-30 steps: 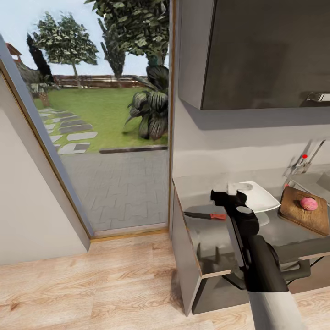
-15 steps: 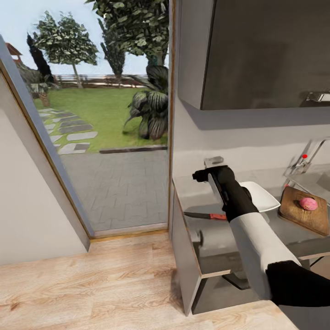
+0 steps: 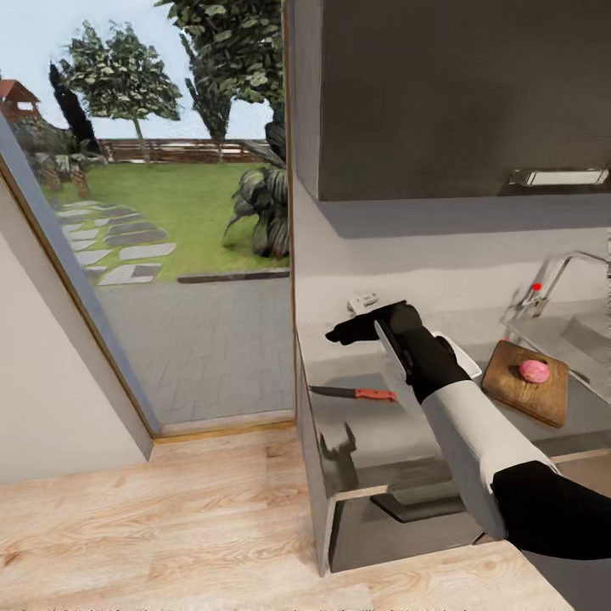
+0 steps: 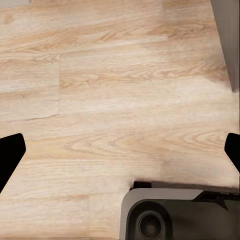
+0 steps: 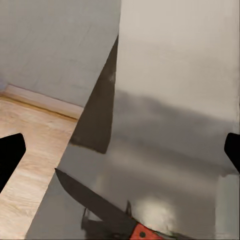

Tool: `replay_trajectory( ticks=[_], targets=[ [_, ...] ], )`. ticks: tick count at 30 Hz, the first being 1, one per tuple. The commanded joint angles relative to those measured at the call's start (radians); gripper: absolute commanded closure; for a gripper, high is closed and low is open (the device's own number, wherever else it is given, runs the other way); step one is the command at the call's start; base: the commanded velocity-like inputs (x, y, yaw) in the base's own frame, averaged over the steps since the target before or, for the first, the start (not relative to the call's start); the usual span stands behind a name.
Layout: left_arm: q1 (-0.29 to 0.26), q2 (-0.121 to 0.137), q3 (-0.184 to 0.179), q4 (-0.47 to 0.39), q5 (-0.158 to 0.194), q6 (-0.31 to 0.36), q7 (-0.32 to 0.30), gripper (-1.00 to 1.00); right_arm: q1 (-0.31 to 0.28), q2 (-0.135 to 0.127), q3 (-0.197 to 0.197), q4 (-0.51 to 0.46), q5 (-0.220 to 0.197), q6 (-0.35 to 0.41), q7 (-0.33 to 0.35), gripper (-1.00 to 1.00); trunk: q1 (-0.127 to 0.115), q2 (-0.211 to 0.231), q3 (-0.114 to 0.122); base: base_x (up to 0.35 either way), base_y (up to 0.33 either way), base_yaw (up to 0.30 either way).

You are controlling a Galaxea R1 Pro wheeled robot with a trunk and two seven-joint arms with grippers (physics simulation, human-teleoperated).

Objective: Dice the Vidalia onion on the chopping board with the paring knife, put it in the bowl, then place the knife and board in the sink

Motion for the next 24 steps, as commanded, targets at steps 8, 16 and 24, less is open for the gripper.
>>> replay_trajectory(
  ticks=[8,16,24],
  targets=[
    [0.001,0.001,-0.009,-0.002,0.009,-0.001,0.004,-1.00,-0.001,-0.002,0.085,0.000,0.018,0.002,0.091,-1.00,0.000,-0.002,-0.002,-0.120,-0.305,0.000],
    [0.001,0.001,-0.009,-0.002,0.009,-0.001,0.005,-1.00,-0.001,-0.003,0.219,0.001,0.018,0.002,0.163,-1.00,0.000,-0.002,-0.002,0.047,-0.194,0.000],
    [0.000,0.001,-0.009,-0.003,0.009,-0.001,0.006,-1.00,-0.001,-0.007,0.236,0.013,0.018,-0.017,0.233,-1.00,0.000,-0.002,-0.002,0.091,-0.022,0.000]
  ],
)
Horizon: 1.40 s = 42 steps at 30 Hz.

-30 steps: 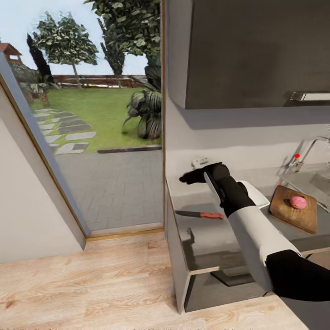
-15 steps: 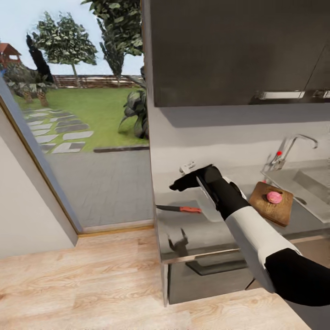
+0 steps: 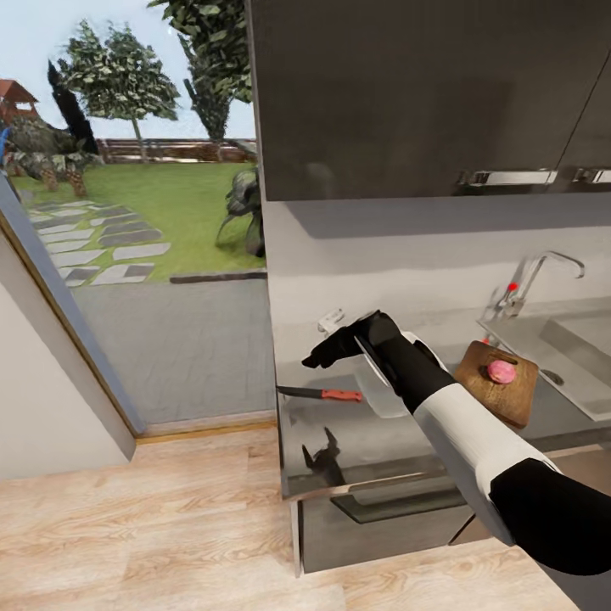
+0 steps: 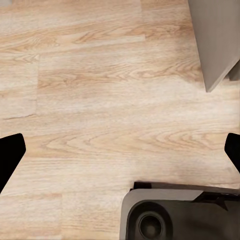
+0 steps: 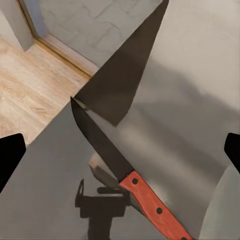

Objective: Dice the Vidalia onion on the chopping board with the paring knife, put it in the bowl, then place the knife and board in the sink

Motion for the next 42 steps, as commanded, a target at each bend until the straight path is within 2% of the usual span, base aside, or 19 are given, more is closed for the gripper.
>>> replay_trajectory(
  ticks=[1,4,7,12,23,42],
  targets=[
    [0.001,0.001,-0.009,-0.002,0.008,-0.001,0.005,-1.00,-0.001,-0.004,0.001,0.005,0.011,-0.007,0.013,-1.00,0.001,-0.002,-0.002,0.014,-0.002,0.000],
    [0.000,0.001,-0.009,-0.002,0.008,-0.001,0.005,-1.00,-0.001,-0.010,0.016,0.020,0.011,-0.020,0.024,-1.00,0.001,-0.002,-0.002,0.008,-0.001,0.000],
    [0.000,0.001,-0.009,-0.002,0.008,-0.001,0.005,-1.00,-0.001,-0.014,0.051,0.046,0.011,-0.029,0.034,-1.00,0.001,-0.002,-0.002,0.003,0.000,0.000],
    [0.001,0.001,-0.009,-0.002,0.008,-0.001,0.005,-1.00,-0.001,-0.018,0.070,0.083,0.011,-0.050,0.038,-1.00,0.001,-0.002,-0.002,0.001,0.000,0.000],
    [0.000,0.001,-0.009,-0.001,0.008,-0.001,0.005,-1.00,0.000,-0.025,0.075,0.136,0.009,-0.062,0.040,-1.00,0.001,-0.002,-0.002,0.011,0.000,0.000],
    [0.000,0.001,-0.009,-0.001,0.008,-0.001,0.005,-1.00,0.000,-0.026,0.077,0.149,0.012,-0.063,0.049,-1.00,0.001,-0.002,-0.011,0.060,-0.023,0.000]
  ],
)
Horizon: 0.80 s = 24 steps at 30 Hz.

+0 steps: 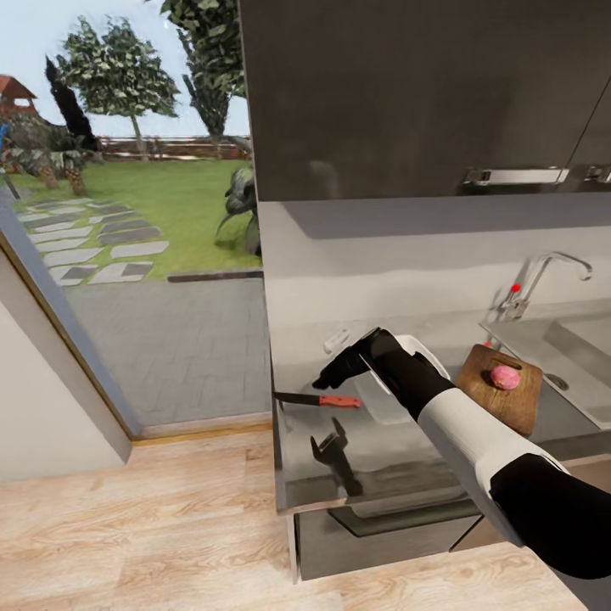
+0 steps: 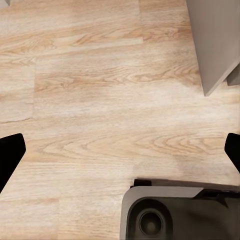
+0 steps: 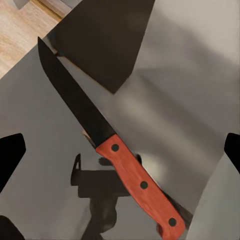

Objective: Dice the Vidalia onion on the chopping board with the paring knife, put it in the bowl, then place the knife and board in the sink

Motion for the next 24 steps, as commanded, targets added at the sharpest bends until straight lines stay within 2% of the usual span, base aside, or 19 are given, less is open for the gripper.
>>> replay_trajectory(
  ticks=[1,4,6,7,9,10,12,14,18,24],
  targets=[
    [0.000,0.001,-0.009,-0.002,0.009,-0.001,0.005,-1.00,-0.001,0.000,0.001,-0.001,0.012,0.001,0.009,-1.00,0.001,-0.002,-0.002,0.003,-0.002,0.000],
    [0.000,0.001,-0.009,-0.002,0.008,-0.001,0.005,-1.00,-0.001,0.000,0.019,-0.001,0.028,-0.008,0.021,-1.00,0.001,-0.002,-0.003,0.001,-0.001,0.000],
    [0.000,0.001,-0.009,-0.002,0.009,-0.001,0.005,-1.00,-0.001,0.001,0.055,-0.001,0.049,-0.017,0.047,-1.00,0.001,-0.002,-0.003,0.000,0.000,0.000],
    [0.000,0.001,-0.009,-0.002,0.008,-0.001,0.005,-1.00,-0.001,0.001,0.089,-0.001,0.066,-0.025,0.072,-1.00,0.001,-0.002,-0.003,0.000,0.000,0.000],
    [0.000,0.001,-0.009,-0.002,0.008,-0.001,0.005,-1.00,-0.001,0.001,0.128,-0.001,0.085,-0.035,0.102,-1.00,0.001,-0.002,-0.003,0.000,0.000,0.000],
    [0.000,0.001,-0.009,-0.002,0.008,-0.001,0.005,-1.00,-0.001,0.001,0.166,-0.001,0.105,-0.044,0.134,-1.00,0.001,-0.002,-0.003,0.000,0.000,0.000],
    [0.001,0.001,-0.009,-0.002,0.008,-0.001,0.005,-1.00,-0.001,0.001,0.207,-0.001,0.133,-0.058,0.181,-1.00,0.001,-0.002,-0.003,0.000,0.000,0.000],
    [0.001,0.001,-0.009,-0.002,0.008,-0.001,0.005,-1.00,-0.001,-0.002,0.228,-0.002,0.152,-0.070,0.221,-1.00,0.001,-0.002,-0.003,0.000,0.000,0.000],
    [0.000,0.001,-0.009,-0.002,0.008,-0.001,0.005,-1.00,-0.001,-0.012,0.244,-0.002,0.167,-0.086,0.257,-1.00,0.001,-0.002,-0.003,0.000,0.000,0.000],
    [0.001,0.001,-0.009,-0.002,0.008,-0.001,0.005,-1.00,-0.001,-0.028,0.251,-0.004,0.172,-0.096,0.273,-1.00,0.001,-0.002,-0.003,0.000,-0.003,0.000]
  ],
)
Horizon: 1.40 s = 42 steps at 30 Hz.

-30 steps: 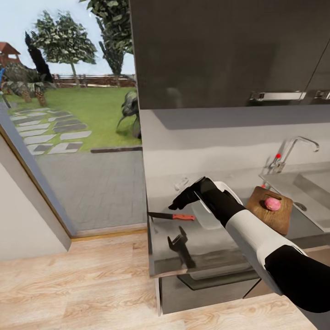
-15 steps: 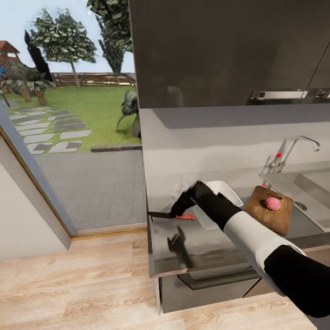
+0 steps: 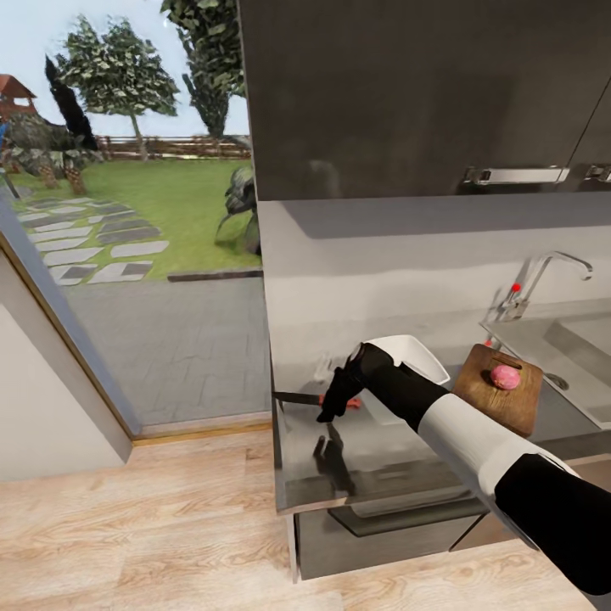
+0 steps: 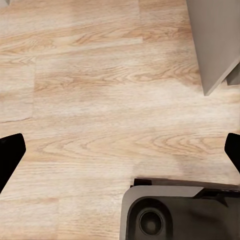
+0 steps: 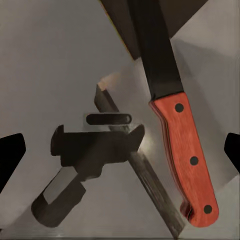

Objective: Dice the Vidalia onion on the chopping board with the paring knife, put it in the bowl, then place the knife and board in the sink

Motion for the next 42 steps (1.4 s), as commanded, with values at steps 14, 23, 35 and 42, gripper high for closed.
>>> replay_trajectory(
  ticks=[14,23,35,42],
  targets=[
    [0.000,0.001,-0.009,-0.002,0.008,-0.001,0.005,-1.00,0.000,-0.038,-0.001,-0.010,0.012,-0.051,0.127,-1.00,0.001,-0.002,-0.002,0.020,-0.028,0.000],
    [0.000,0.001,-0.009,-0.002,0.009,-0.001,0.005,-1.00,0.000,-0.052,-0.002,-0.015,0.012,-0.076,0.180,-1.00,0.001,-0.002,-0.002,0.001,0.000,0.000],
    [0.000,0.001,-0.009,-0.002,0.008,-0.001,0.005,-1.00,0.000,-0.053,-0.002,-0.016,0.011,-0.094,0.186,-1.00,0.001,-0.002,-0.002,0.150,0.027,0.000],
    [0.000,0.001,-0.009,-0.002,0.008,-0.001,0.005,-1.00,0.000,-0.053,-0.002,-0.015,0.011,-0.095,0.186,-1.00,0.001,-0.002,-0.002,0.160,0.016,0.000]
  ],
)
